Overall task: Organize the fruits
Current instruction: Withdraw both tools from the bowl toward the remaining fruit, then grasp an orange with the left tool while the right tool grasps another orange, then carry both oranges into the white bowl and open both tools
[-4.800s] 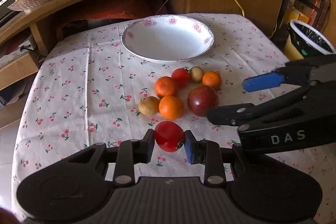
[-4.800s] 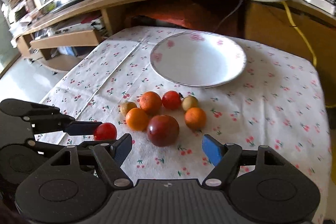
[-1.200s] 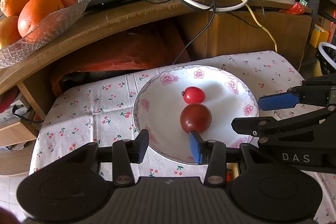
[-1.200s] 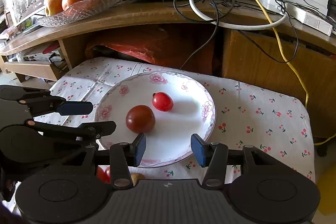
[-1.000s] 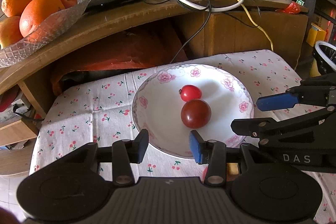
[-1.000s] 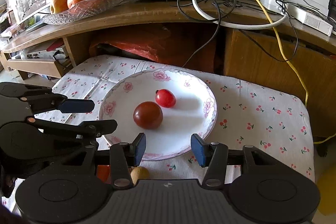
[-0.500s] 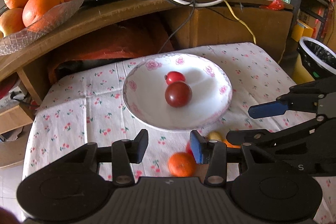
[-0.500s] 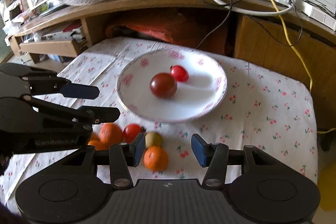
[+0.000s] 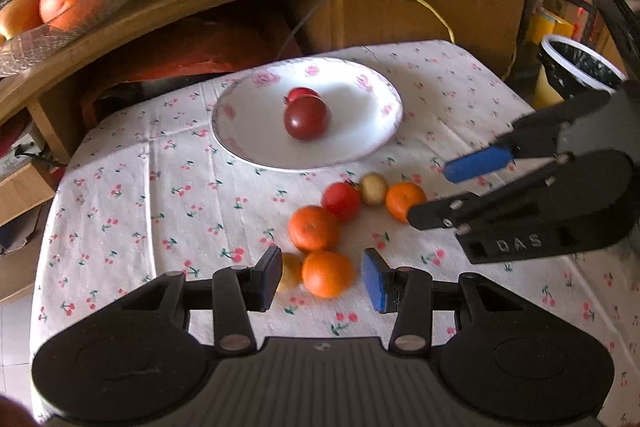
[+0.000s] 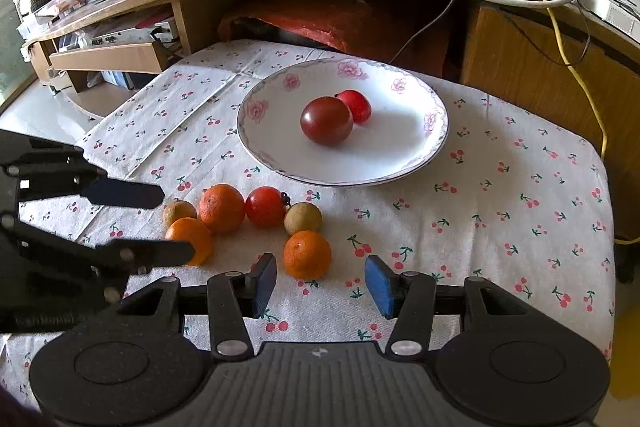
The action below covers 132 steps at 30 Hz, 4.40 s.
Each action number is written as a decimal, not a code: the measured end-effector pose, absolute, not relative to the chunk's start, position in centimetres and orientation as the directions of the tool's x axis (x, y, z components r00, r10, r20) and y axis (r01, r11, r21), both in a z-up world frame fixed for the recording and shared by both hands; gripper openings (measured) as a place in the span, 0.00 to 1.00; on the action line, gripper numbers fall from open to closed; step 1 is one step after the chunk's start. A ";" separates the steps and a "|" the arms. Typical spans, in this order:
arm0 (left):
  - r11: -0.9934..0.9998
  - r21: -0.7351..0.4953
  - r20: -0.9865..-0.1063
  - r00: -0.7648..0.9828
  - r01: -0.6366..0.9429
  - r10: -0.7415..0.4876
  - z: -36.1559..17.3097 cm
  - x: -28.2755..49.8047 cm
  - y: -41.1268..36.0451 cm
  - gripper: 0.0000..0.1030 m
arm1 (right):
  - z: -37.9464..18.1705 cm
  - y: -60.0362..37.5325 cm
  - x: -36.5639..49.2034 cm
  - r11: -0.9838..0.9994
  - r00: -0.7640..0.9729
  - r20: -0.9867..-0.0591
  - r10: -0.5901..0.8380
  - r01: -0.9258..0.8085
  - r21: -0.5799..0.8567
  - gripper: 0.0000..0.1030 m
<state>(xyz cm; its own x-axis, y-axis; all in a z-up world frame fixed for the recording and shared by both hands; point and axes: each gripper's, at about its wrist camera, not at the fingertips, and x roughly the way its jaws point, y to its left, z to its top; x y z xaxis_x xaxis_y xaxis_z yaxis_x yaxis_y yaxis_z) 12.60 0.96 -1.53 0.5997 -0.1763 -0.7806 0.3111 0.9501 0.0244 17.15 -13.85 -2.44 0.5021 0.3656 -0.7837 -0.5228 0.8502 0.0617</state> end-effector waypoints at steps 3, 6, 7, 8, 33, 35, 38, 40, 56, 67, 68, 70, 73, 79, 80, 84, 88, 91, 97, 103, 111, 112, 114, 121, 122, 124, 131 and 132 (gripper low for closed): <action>0.945 0.020 -0.783 0.593 0.327 -0.189 -1.9 12.5 0.7 0.50 | -2.8 -13.6 17.2 0.844 0.494 -0.788 0.367 -0.533 0.060 0.45; 0.937 0.031 -0.783 0.590 0.348 -0.194 -2.2 12.5 0.6 0.50 | -3.2 -13.3 17.5 0.842 0.485 -0.794 0.366 -0.536 0.060 0.45; 0.935 0.034 -0.785 0.589 0.353 -0.194 -2.3 12.5 0.5 0.50 | -3.3 -13.2 17.6 0.843 0.482 -0.797 0.364 -0.534 0.063 0.45; 0.933 0.036 -0.786 0.587 0.359 -0.196 -2.5 12.5 0.4 0.50 | -3.4 -13.1 17.8 0.843 0.476 -0.800 0.365 -0.533 0.067 0.45; 0.844 -0.038 -0.753 0.540 0.535 -0.376 -1.8 10.2 -0.6 0.51 | -3.4 -14.8 17.6 0.834 0.389 -0.835 0.389 -0.534 0.140 0.22; 0.846 -0.036 -0.751 0.544 0.532 -0.374 -1.8 10.5 -0.7 0.51 | -3.3 -14.7 17.8 0.834 0.400 -0.827 0.395 -0.533 0.141 0.24; 0.852 -0.008 -0.748 0.563 0.523 -0.352 -1.9 10.7 -0.8 0.52 | -3.3 -14.3 18.1 0.832 0.408 -0.821 0.399 -0.537 0.138 0.34; 0.858 0.004 -0.747 0.571 0.514 -0.340 -2.1 10.9 -0.8 0.52 | -3.5 -13.9 18.3 0.834 0.410 -0.823 0.394 -0.536 0.133 0.35; 0.894 -0.016 -0.801 0.530 0.448 -0.279 -4.2 13.5 -0.4 0.51 | -3.9 -13.4 19.4 0.848 0.424 -0.819 0.386 -0.513 0.134 0.24; 0.906 -0.018 -0.799 0.538 0.423 -0.267 -4.2 13.9 -0.5 0.42 | -3.7 -14.3 18.6 0.842 0.413 -0.829 0.377 -0.525 0.122 0.23; 0.907 -0.021 -0.798 0.539 0.422 -0.269 -4.3 14.0 -0.5 0.42 | -3.8 -14.3 18.5 0.841 0.416 -0.828 0.376 -0.529 0.116 0.23; 0.906 -0.021 -0.797 0.541 0.423 -0.271 -4.3 14.0 -0.4 0.42 | -3.8 -14.0 18.5 0.834 0.415 -0.830 0.373 -0.542 0.103 0.25; 0.906 -0.025 -0.794 0.543 0.422 -0.275 -4.3 14.0 -0.3 0.43 | -3.8 -14.0 18.5 0.830 0.416 -0.828 0.375 -0.548 0.100 0.25; 0.907 -0.013 -0.794 0.548 0.420 -0.265 -4.3 13.8 -0.5 0.46 | -3.8 -14.1 18.4 0.829 0.417 -0.827 0.377 -0.549 0.102 0.25; 0.909 -0.021 -0.795 0.544 0.416 -0.267 -4.3 13.9 -0.4 0.46 | -3.8 -14.1 18.4 0.829 0.416 -0.828 0.377 -0.550 0.101 0.25; 0.912 -0.019 -0.799 0.541 0.411 -0.261 -4.2 14.0 -0.5 0.45 | -3.7 -14.1 18.4 0.833 0.411 -0.833 0.371 -0.544 0.102 0.24; 0.914 -0.023 -0.803 0.537 0.404 -0.257 -4.1 14.1 -0.4 0.40 | -3.6 -14.0 18.3 0.835 0.409 -0.837 0.362 -0.542 0.096 0.23; 0.915 -0.028 -0.802 0.537 0.402 -0.261 -3.9 14.2 -0.3 0.37 | -3.5 -14.0 18.2 0.833 0.405 -0.841 0.358 -0.545 0.092 0.23; 0.914 -0.016 -0.803 0.540 0.406 -0.253 -3.8 14.1 -0.5 0.36 | -3.4 -13.8 17.7 0.825 0.398 -0.845 0.358 -0.558 0.086 0.23; 0.909 -0.009 -0.795 0.549 0.417 -0.259 -3.4 13.8 -0.9 0.35 | -2.9 -13.5 17.5 0.822 0.406 -0.837 0.367 -0.563 0.088 0.23; 0.918 -0.002 -0.774 0.581 0.397 -0.253 -2.3 14.4 -0.5 0.35 | -2.0 -13.5 18.0 0.835 0.437 -0.818 0.374 -0.543 0.091 0.23; 0.919 0.000 -0.770 0.586 0.393 -0.251 -2.1 14.5 -0.5 0.35 | -1.9 -13.4 18.2 0.837 0.443 -0.815 0.373 -0.540 0.089 0.23; 0.922 0.007 -0.762 0.599 0.388 -0.246 -1.7 14.8 -0.4 0.35 | -1.6 -13.3 18.4 0.841 0.456 -0.808 0.373 -0.534 0.087 0.23; 0.930 0.031 -0.734 0.640 0.367 -0.228 -0.5 16.2 -0.3 0.35 | -0.8 -13.0 19.6 0.857 0.500 -0.784 0.368 -0.510 0.077 0.23; 0.931 0.032 -0.732 0.642 0.365 -0.226 -0.4 16.4 -0.3 0.35 | -0.7 -13.0 19.7 0.858 0.507 -0.780 0.366 -0.508 0.072 0.23; 0.932 0.038 -0.727 0.650 0.360 -0.221 -0.2 17.0 -0.3 0.35 | -0.5 -12.9 20.1 0.862 0.518 -0.775 0.361 -0.502 0.066 0.23; 0.940 0.049 -0.717 0.667 0.338 -0.202 -0.1 18.6 -0.1 0.35 | -0.4 -12.6 21.3 0.879 0.544 -0.764 0.347 -0.473 0.063 0.24; 0.941 0.051 -0.716 0.669 0.334 -0.199 -0.1 18.9 -0.1 0.35 | -0.4 -12.6 21.5 0.880 0.547 -0.763 0.345 -0.470 0.061 0.24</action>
<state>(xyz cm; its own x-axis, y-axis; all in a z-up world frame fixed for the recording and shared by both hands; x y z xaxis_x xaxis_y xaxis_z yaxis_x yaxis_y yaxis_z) 18.85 -0.06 -0.12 0.6689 -0.1986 -0.7163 0.3344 0.9410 0.0514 21.49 -12.56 -0.37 0.5469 0.3452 -0.7627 -0.4701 0.8805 0.0613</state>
